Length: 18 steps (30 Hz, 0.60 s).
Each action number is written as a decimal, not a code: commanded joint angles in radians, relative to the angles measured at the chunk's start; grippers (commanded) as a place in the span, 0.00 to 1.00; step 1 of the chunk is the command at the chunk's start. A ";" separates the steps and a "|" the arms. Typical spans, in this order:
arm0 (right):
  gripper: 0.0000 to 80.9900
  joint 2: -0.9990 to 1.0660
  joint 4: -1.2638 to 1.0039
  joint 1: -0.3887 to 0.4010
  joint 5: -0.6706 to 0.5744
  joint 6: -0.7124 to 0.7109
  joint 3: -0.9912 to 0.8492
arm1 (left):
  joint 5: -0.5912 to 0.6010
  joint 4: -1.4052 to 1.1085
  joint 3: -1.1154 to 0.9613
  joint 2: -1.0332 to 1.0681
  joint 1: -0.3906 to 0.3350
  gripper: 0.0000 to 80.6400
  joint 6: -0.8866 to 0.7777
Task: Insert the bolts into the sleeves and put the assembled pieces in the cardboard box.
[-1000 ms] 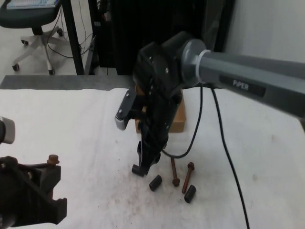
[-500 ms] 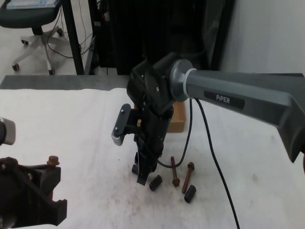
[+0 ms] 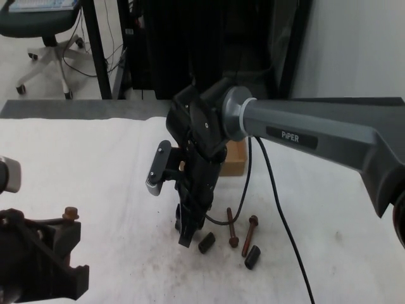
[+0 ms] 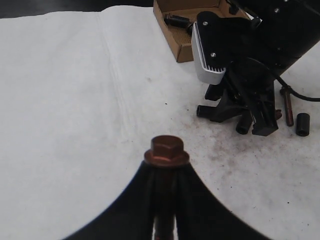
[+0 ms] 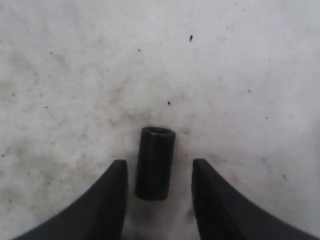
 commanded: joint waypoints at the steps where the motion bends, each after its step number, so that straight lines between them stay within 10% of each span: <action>1: 0.45 0.011 -0.006 0.006 0.003 -0.006 -0.010 | -0.009 -0.003 -0.004 -0.009 0.002 0.00 0.002; 18: 0.44 0.016 -0.051 0.011 0.003 0.001 -0.010 | -0.009 -0.004 -0.002 -0.009 0.002 0.00 0.002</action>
